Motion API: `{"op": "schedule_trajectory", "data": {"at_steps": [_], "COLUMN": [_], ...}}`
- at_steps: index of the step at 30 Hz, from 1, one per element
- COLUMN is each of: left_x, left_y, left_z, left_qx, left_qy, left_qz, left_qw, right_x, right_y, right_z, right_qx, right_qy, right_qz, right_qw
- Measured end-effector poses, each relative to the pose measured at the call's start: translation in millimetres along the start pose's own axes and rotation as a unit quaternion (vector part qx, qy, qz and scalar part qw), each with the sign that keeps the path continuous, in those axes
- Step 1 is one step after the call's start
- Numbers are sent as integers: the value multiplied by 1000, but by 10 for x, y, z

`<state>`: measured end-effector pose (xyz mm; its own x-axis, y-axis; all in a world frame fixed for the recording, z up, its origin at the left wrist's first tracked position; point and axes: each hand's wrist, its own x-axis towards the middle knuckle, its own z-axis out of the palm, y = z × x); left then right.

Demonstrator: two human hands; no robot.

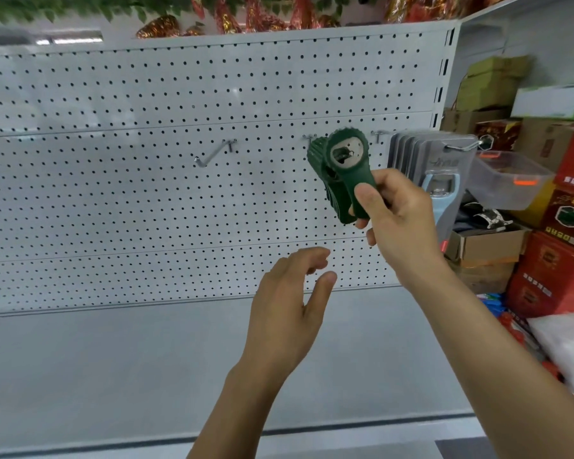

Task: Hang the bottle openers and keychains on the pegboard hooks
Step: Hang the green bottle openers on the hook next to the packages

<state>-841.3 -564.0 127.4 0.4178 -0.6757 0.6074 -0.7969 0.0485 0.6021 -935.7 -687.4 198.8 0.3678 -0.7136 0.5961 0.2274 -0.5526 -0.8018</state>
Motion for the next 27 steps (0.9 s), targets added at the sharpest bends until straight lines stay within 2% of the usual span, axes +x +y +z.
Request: {"op": "schedule_trajectory", "data": {"at_steps": [9, 15, 19, 24, 27], "left_x": [-167, -423, -747, -1268, -1580], "left_y": [-73, -120, -210, -458, -651], "left_z": [-35, -54, -74, -219, -381], "left_qx": [50, 103, 140, 169, 183], "left_qy": [-1, 9, 13, -1, -5], "left_qz": [-30, -43, -63, -107, -146], "left_qw": [998, 994, 988, 980, 972], "right_x": [-52, -568, -1152, -1805, -2107], "right_y": [179, 404, 599, 745, 816], "right_z": [8, 55, 117, 338, 558], "right_qx": [-26, -32, -118, -251, -277], "right_qy": [-6, -27, -85, -182, -232], "right_qz": [68, 114, 95, 22, 12], "right_qw": [997, 993, 985, 950, 932]}}
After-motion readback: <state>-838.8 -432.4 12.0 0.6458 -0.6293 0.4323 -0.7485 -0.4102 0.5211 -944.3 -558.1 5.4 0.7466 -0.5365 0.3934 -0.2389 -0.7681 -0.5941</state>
